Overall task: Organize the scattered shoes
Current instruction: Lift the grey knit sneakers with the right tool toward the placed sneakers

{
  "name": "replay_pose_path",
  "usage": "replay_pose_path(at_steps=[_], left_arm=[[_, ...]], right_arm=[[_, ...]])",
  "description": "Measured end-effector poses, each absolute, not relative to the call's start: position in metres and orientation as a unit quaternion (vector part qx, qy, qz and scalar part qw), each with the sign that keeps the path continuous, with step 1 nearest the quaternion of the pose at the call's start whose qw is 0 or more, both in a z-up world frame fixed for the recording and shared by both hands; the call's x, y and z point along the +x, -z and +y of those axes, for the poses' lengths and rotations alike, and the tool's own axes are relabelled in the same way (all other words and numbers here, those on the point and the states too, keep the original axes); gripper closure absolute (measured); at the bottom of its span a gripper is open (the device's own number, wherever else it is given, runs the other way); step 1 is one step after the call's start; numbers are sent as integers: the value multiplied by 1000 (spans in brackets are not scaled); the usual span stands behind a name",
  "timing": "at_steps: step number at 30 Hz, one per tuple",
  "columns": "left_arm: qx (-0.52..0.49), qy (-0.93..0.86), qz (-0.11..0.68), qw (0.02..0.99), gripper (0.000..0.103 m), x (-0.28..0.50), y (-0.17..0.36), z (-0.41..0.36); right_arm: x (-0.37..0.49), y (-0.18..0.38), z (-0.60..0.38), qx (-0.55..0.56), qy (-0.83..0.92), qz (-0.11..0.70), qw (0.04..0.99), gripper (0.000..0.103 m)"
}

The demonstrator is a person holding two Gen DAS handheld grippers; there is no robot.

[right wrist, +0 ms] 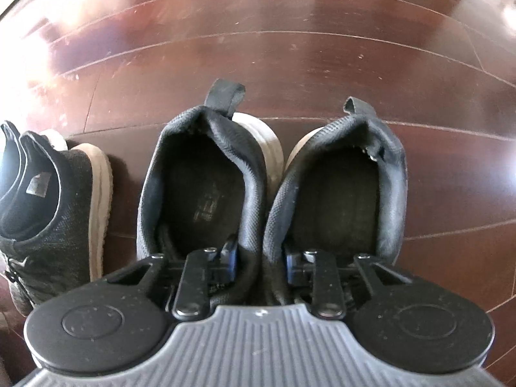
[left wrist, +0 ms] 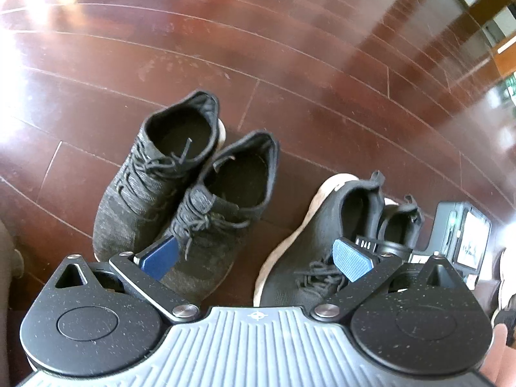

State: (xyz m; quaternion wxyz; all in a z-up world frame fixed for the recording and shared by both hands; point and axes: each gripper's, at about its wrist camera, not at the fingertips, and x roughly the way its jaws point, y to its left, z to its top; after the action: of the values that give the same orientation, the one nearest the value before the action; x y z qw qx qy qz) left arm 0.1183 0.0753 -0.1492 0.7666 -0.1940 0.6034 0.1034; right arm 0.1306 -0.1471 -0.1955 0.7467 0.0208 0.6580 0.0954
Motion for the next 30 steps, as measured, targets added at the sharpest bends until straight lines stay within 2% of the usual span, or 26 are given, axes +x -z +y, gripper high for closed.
replay_pose_path(at_steps=[15, 30], left_arm=[[-140, -62, 615, 773, 0, 134, 152, 23], [-92, -29, 620, 779, 0, 144, 157, -28]], right_arm=[[84, 189, -242, 121, -35, 635, 763, 77], [42, 161, -321, 171, 36, 610, 773, 78]])
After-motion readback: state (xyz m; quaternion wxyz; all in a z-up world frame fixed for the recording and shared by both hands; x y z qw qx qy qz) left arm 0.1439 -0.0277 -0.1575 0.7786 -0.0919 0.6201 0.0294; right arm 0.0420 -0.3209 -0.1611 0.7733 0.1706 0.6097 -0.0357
